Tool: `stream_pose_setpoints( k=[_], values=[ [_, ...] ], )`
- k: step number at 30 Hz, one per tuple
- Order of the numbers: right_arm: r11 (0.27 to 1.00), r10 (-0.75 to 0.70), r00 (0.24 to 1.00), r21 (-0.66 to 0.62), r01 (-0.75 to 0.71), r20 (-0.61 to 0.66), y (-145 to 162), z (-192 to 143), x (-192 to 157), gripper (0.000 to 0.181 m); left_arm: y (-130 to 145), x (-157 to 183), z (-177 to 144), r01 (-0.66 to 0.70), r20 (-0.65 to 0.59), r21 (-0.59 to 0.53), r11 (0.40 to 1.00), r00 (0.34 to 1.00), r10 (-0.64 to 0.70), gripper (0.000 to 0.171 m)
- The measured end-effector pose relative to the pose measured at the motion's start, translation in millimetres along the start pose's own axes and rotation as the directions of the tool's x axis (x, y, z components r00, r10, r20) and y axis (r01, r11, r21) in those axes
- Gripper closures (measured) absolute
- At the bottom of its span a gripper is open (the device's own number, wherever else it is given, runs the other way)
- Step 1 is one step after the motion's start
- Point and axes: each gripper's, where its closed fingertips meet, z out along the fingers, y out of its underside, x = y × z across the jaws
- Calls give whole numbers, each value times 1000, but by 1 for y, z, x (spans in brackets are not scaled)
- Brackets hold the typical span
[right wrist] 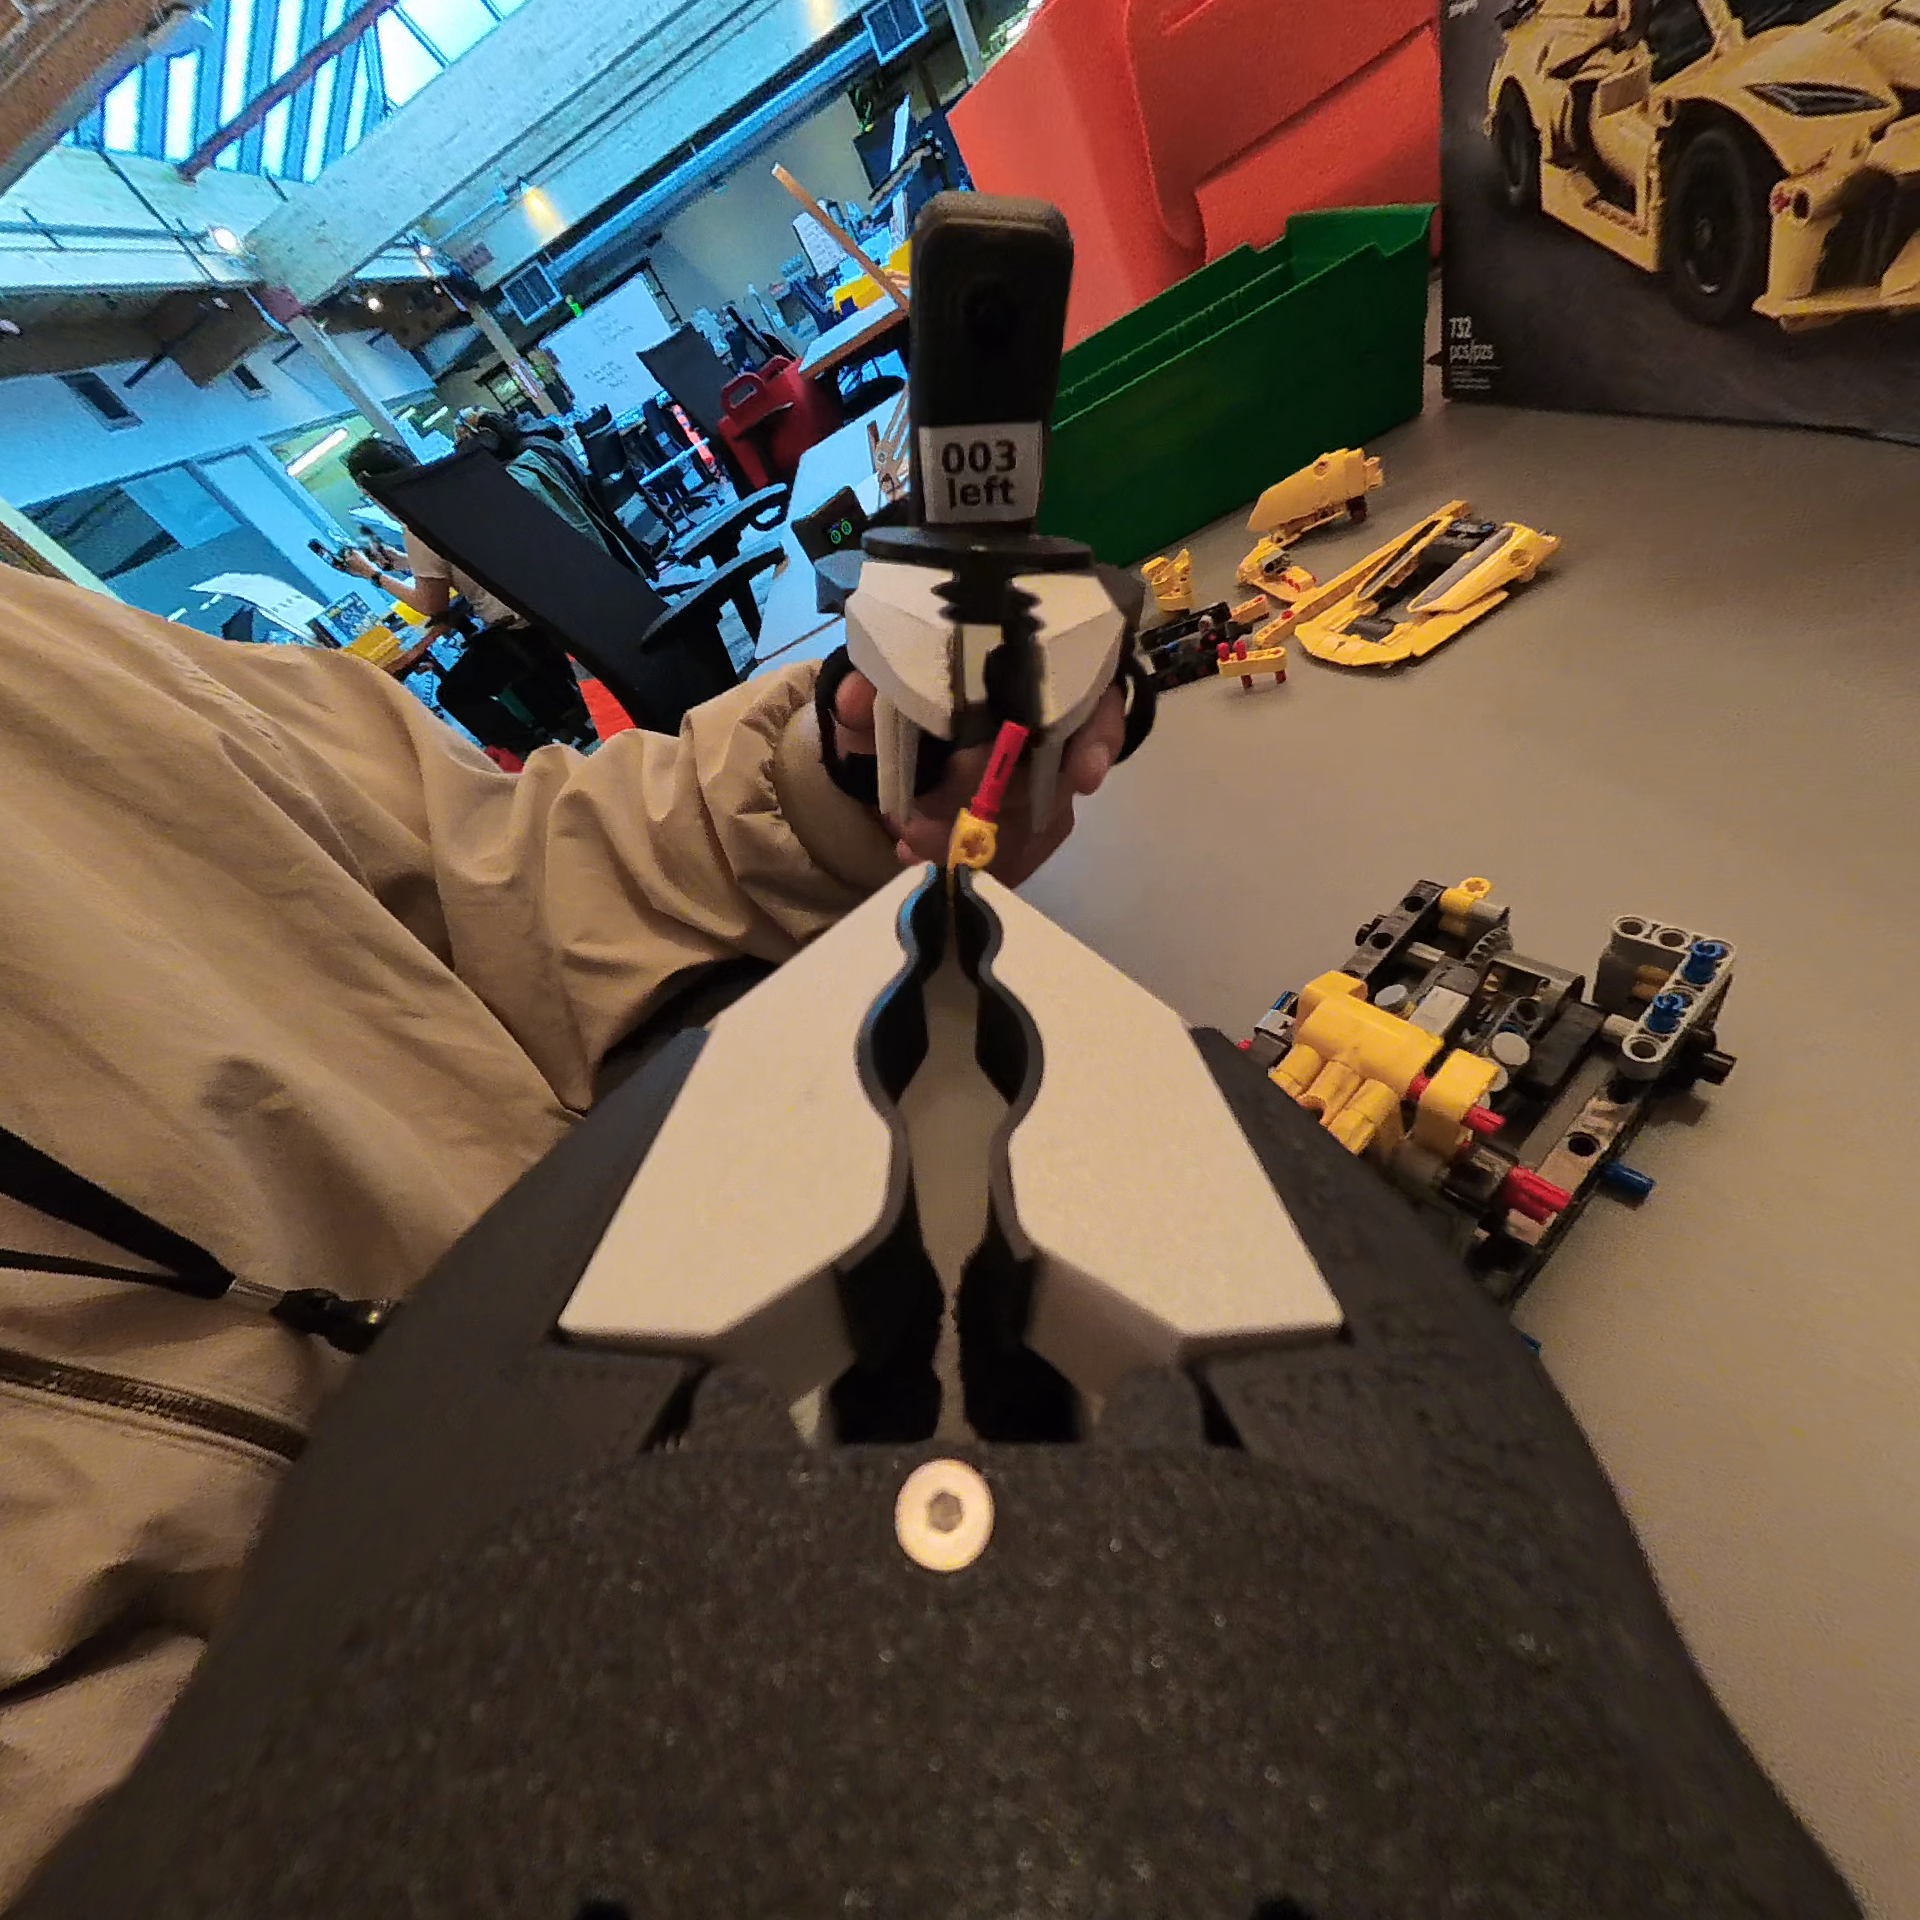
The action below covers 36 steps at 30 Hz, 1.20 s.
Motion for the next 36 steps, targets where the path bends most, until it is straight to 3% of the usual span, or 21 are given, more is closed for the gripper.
stream_pose_setpoints(
  k=[4, 8, 12, 14, 17, 21, 24, 32, 36],
  values=[
    [1000, -3, 1000, 11, 3, 20, -2, 2, -5, 181, 2, 2, 2, 27, -22, 3, 1000, 999, -27, 155],
    [1000, -12, 1000, -7, 12, 6, 1, 4, -3, 181, 10, 5, 9, 17, -25, -31, 999, 1000, -17, 167],
    [1000, 9, 1000, 23, -8, -18, -2, 4, 3, 179, 6, 3, 8, -25, 17, -6, 1000, 1000, 25, 168],
    [997, 50, 999, 58, -49, -12, -6, 8, 4, 155, 3, 5, 8, -25, 5, 18, 1000, 1000, 25, 167],
    [997, 67, 998, 46, -66, -11, -2, 14, 4, 178, 1, 3, 10, -30, 25, 41, 999, 999, 29, 167],
    [996, 0, 999, 85, 3, -40, -8, 14, 0, 177, -2, 7, 8, -50, 12, 53, 997, 999, 50, 167],
    [994, 54, 998, 92, -55, 13, -10, 15, -3, 171, -3, 6, 7, -49, 15, 58, 997, 999, 48, 167],
    [992, 105, 994, 63, -105, 5, -3, 16, 6, 160, 2, 7, 10, -66, 18, 33, 997, 998, 66, 167],
    [995, 65, 998, 81, -65, -7, -7, 13, 3, 175, 7, 5, 13, -75, 29, 7, 997, 997, 75, 168]
  ],
)
